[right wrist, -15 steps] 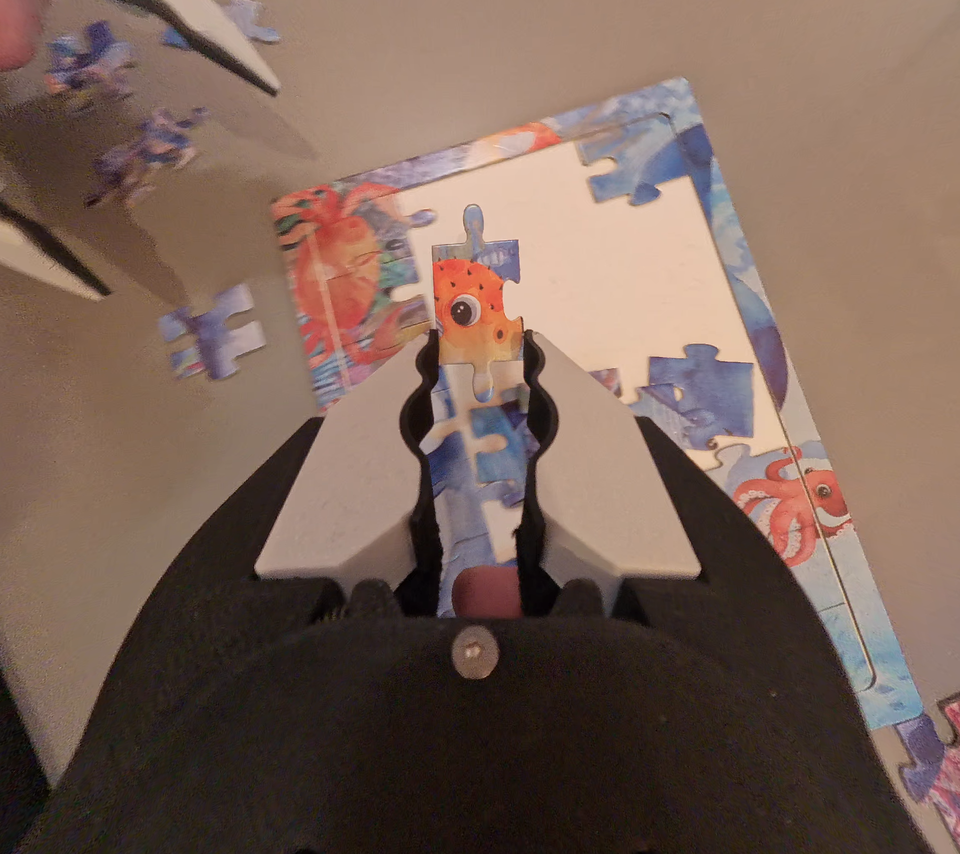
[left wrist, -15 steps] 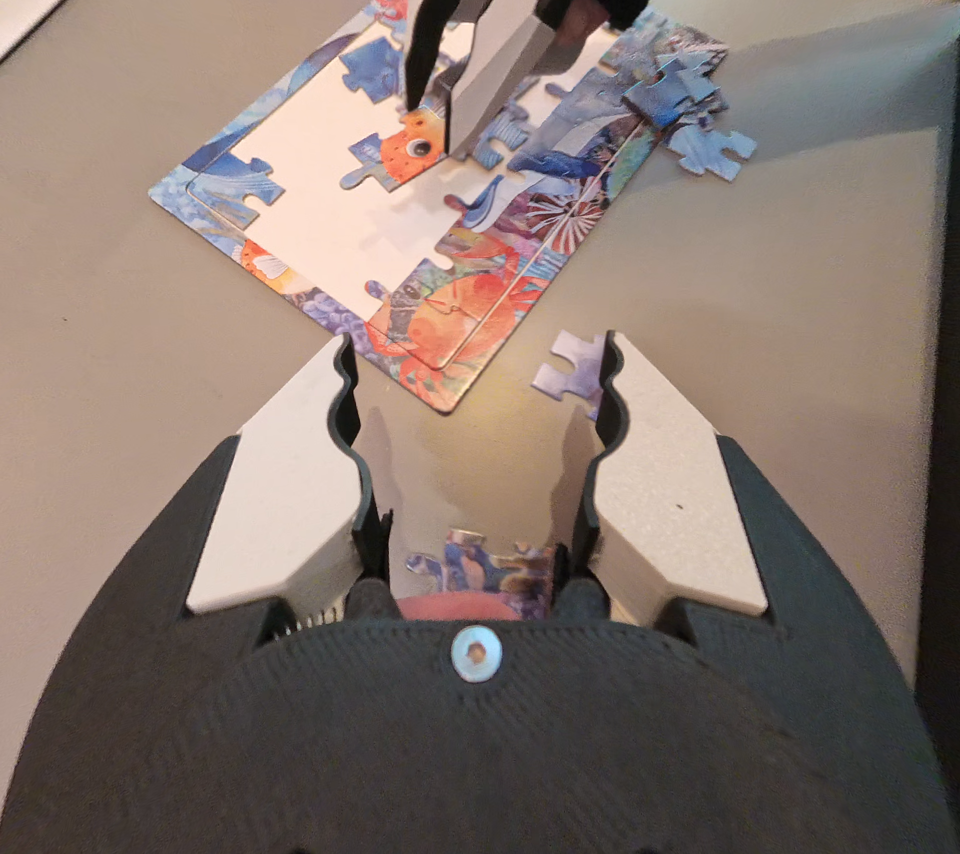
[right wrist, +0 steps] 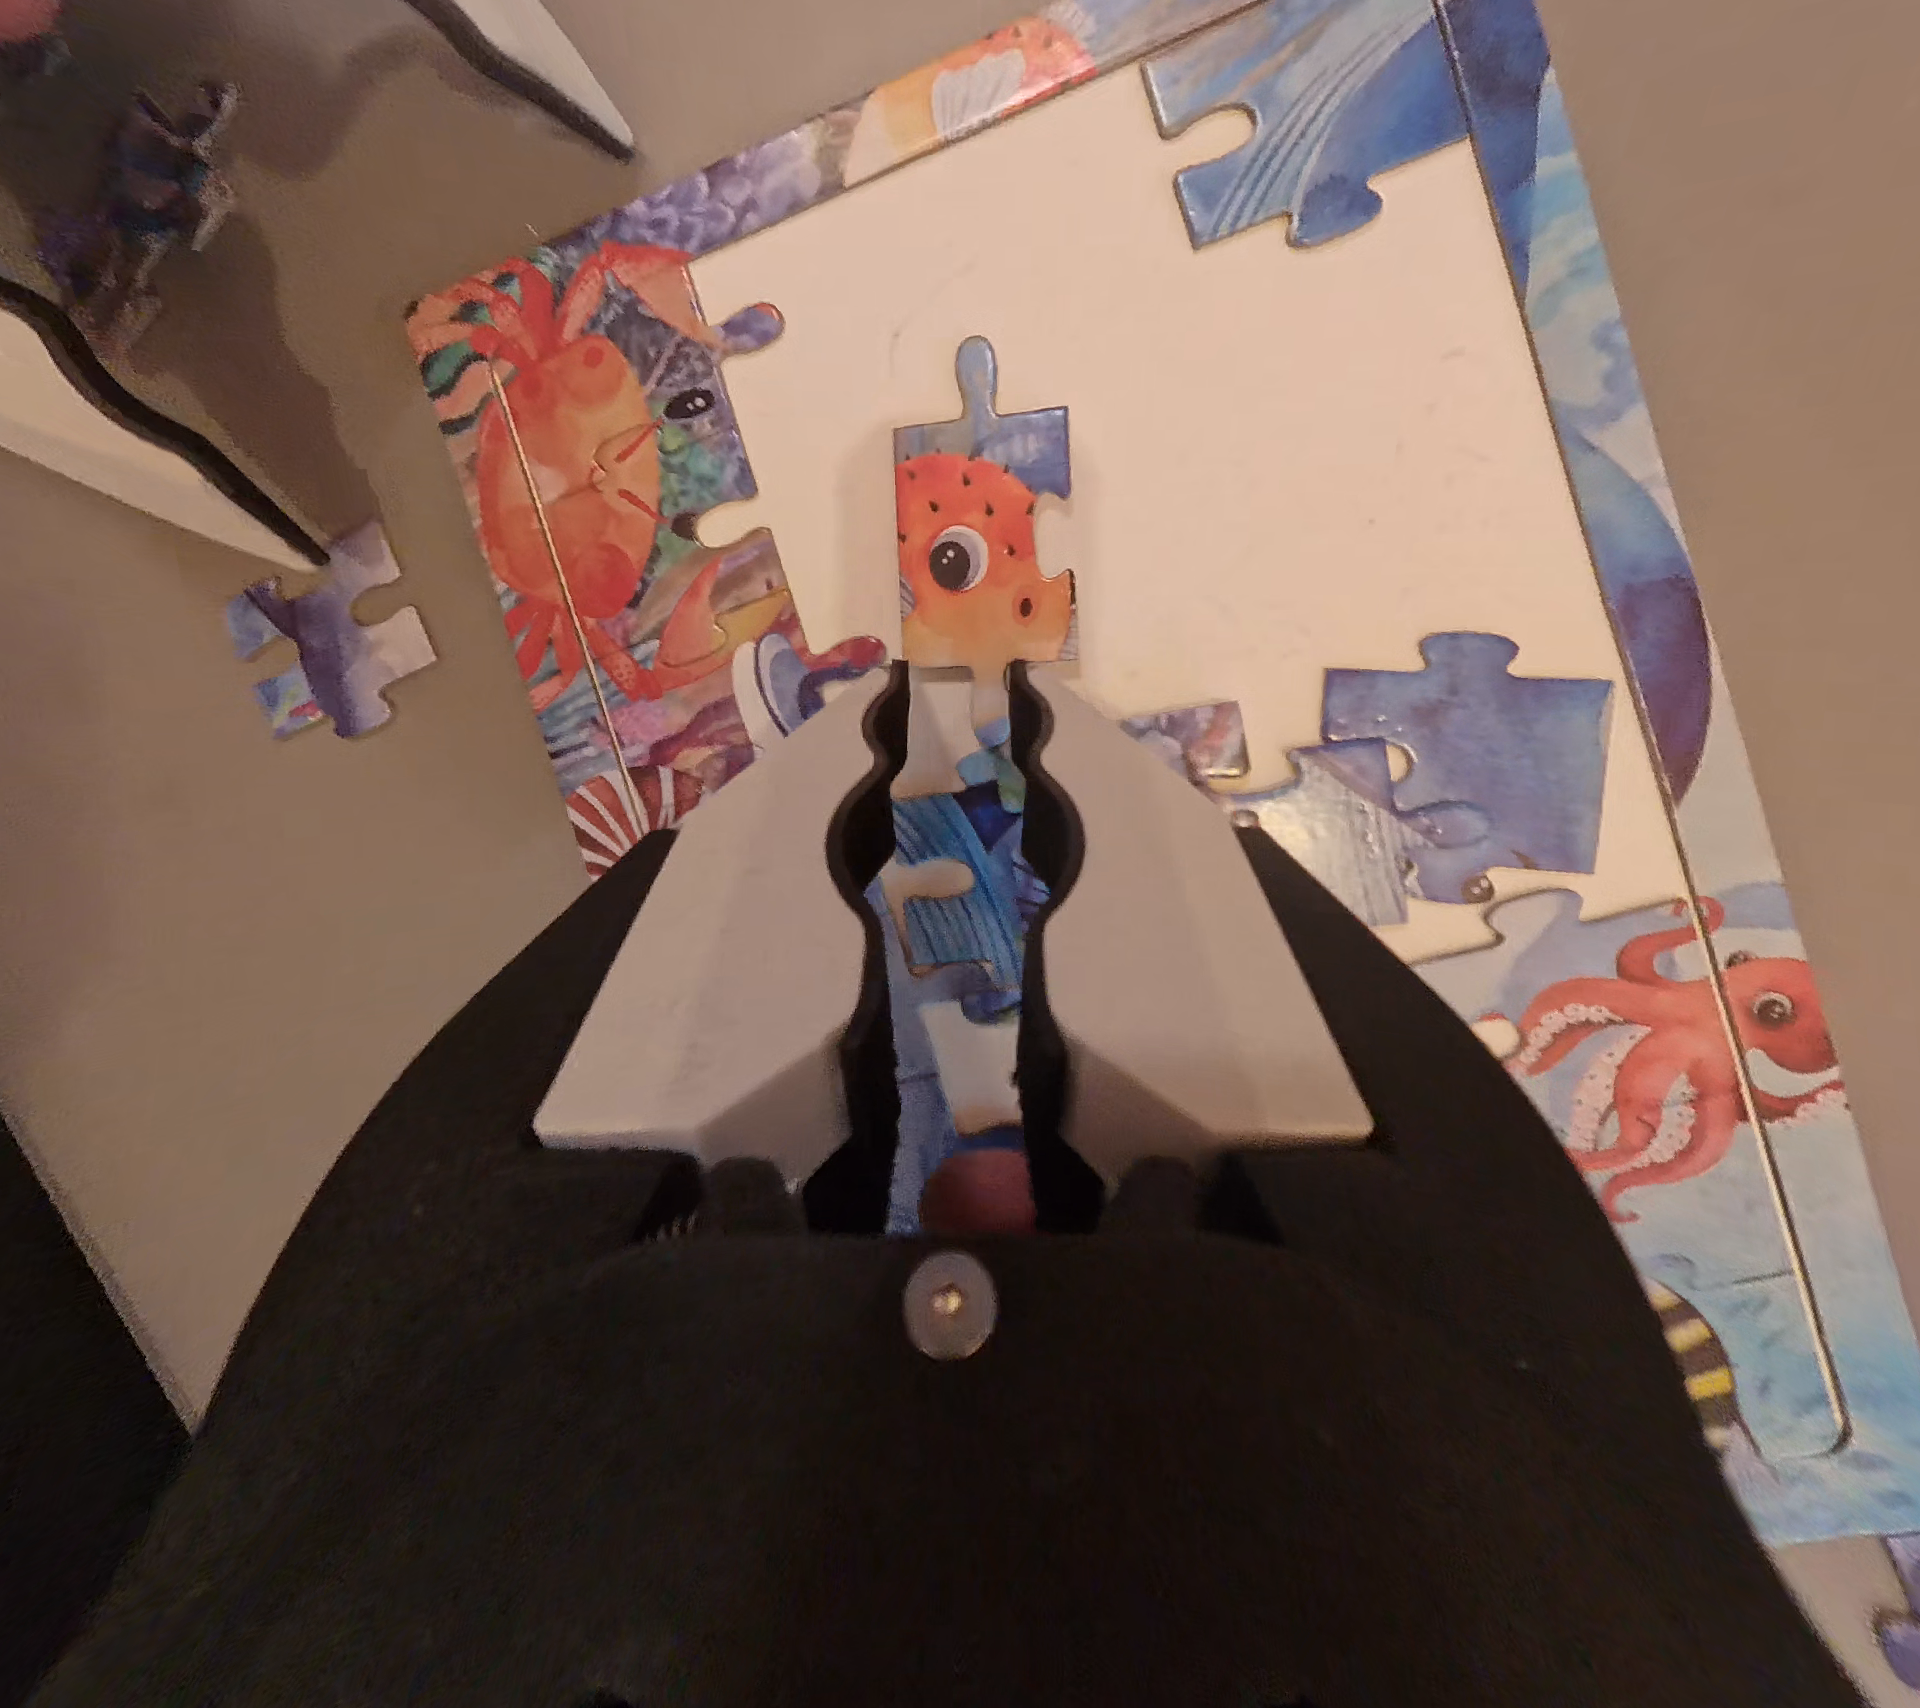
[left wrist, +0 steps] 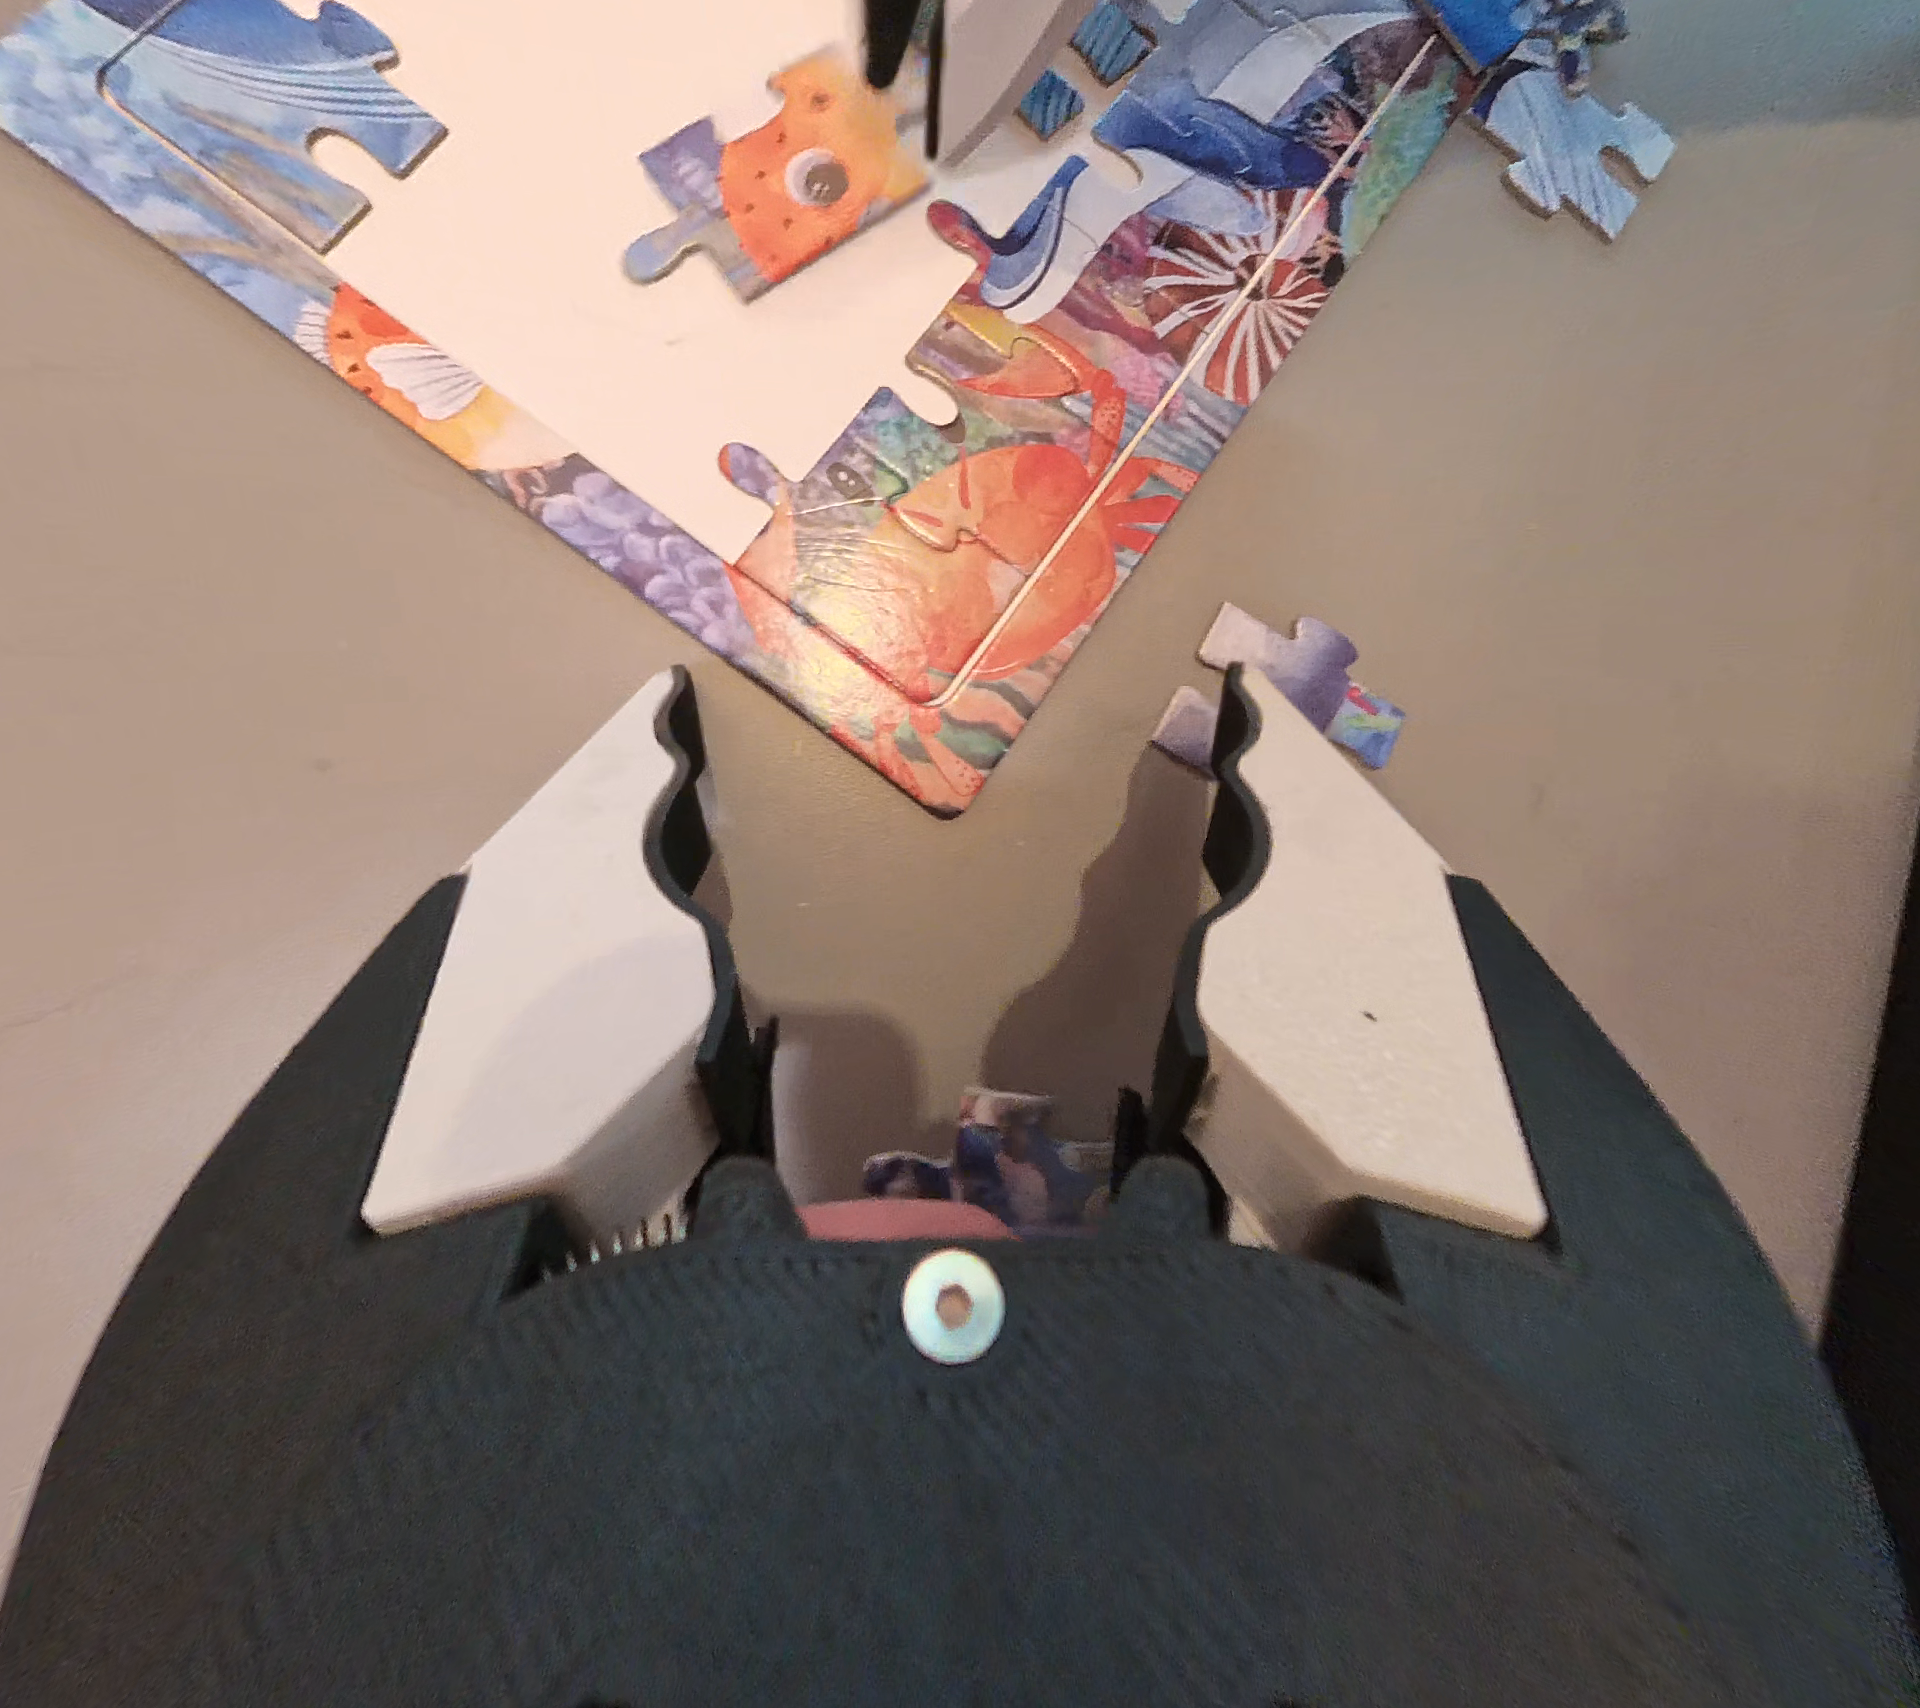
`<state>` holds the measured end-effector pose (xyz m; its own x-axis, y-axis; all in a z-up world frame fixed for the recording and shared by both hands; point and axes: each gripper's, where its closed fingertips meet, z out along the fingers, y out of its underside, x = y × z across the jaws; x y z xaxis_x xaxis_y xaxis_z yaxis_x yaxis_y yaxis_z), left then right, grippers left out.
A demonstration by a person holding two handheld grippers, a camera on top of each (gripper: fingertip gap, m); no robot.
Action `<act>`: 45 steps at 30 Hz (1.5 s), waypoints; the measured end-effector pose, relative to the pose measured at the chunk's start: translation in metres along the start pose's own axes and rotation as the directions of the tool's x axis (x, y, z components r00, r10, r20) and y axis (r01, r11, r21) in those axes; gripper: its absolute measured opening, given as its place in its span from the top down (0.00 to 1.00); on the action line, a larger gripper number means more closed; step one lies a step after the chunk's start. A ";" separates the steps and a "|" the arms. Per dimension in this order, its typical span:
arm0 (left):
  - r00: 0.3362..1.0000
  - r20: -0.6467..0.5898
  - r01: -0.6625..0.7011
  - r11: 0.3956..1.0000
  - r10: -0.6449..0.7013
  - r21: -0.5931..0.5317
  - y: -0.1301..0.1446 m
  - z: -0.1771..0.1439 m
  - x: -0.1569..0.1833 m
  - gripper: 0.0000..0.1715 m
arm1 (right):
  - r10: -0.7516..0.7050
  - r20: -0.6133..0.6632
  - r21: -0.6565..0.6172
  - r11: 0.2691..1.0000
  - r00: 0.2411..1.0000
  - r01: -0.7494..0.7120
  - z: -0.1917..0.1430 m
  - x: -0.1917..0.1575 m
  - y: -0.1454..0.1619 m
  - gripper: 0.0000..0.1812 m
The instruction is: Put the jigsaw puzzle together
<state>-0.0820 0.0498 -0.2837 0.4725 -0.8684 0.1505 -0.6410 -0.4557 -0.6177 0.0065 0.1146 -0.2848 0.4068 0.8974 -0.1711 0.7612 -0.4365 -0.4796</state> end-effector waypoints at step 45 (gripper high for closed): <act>0.975 0.067 -0.215 0.977 0.214 0.005 -0.029 0.030 0.008 0.58 | -0.380 0.061 -0.022 0.924 0.923 0.382 0.013 -0.038 -0.004 0.76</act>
<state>-0.0417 0.0616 -0.2875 0.3638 -0.9307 -0.0370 -0.7244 -0.2577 -0.6395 -0.0181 0.0832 -0.2874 0.0551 0.9981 -0.0280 0.8698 -0.0618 -0.4895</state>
